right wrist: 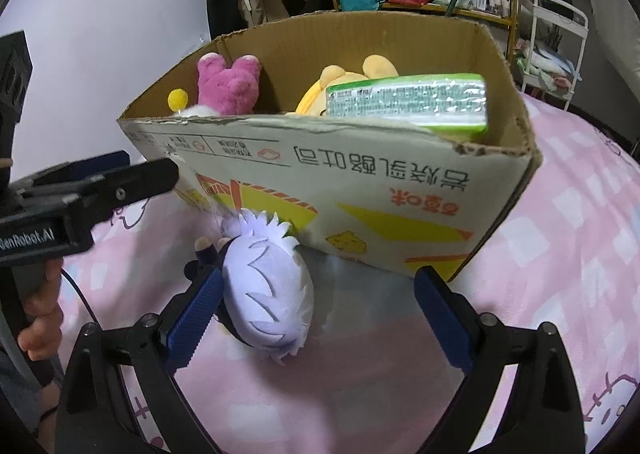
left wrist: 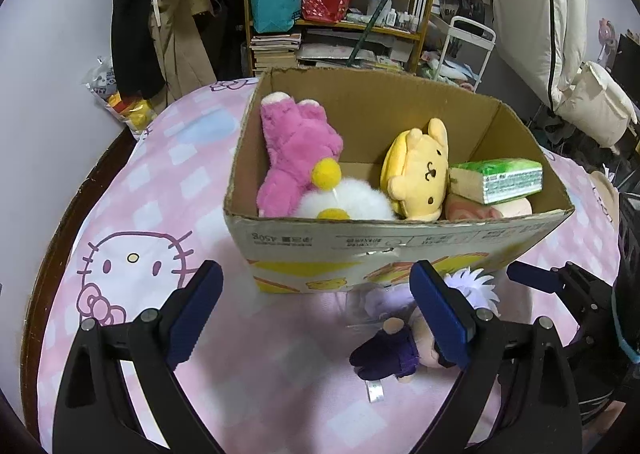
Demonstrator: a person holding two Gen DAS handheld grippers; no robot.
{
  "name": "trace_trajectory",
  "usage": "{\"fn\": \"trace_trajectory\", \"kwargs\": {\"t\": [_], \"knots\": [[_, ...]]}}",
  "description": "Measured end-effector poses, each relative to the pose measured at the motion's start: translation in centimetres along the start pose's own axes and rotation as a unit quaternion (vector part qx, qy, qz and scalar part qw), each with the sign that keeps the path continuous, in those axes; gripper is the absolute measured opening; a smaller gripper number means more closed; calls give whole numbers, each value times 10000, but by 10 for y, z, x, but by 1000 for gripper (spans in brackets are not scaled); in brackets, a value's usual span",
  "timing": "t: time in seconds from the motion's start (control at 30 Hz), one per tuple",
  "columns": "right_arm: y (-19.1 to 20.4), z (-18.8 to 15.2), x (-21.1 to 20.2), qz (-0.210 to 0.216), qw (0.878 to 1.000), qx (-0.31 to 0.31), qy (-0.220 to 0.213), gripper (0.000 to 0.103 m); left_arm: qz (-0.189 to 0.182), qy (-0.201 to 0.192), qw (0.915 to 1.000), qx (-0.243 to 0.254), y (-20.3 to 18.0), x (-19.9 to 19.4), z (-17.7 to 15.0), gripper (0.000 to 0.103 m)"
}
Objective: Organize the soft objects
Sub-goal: 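Withdraw both tools and move toward the anime plush and clear bag, then grasp the clear bag with the left tool while the right tool grasps the white-haired anime plush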
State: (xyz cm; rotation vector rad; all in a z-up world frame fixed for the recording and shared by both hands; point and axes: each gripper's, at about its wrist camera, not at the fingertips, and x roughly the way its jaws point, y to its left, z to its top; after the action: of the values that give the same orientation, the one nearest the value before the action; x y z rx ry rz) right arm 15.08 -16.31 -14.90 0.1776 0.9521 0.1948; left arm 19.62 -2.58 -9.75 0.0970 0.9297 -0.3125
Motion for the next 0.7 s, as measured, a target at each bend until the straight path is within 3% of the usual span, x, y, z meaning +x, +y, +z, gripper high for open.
{"fn": "trace_trajectory", "kwargs": {"t": [0.43, 0.5, 0.57, 0.63, 0.7], "knots": [[11, -1, 6, 254, 9996, -11, 124, 100, 16, 184, 9998, 80, -5, 11, -4, 93], [14, -1, 8, 203, 9997, -37, 107, 95, -42, 206, 9998, 41, -5, 13, -3, 93], [15, 0, 14, 296, 9993, -35, 211, 82, -81, 226, 9997, 7, -4, 14, -3, 93], [13, 0, 17, 439, 9987, 54, 264, 78, -134, 266, 9996, -32, -4, 17, -4, 93], [12, -1, 18, 593, 9977, 84, 310, 63, -197, 300, 9993, -45, -4, 19, -4, 93]]}}
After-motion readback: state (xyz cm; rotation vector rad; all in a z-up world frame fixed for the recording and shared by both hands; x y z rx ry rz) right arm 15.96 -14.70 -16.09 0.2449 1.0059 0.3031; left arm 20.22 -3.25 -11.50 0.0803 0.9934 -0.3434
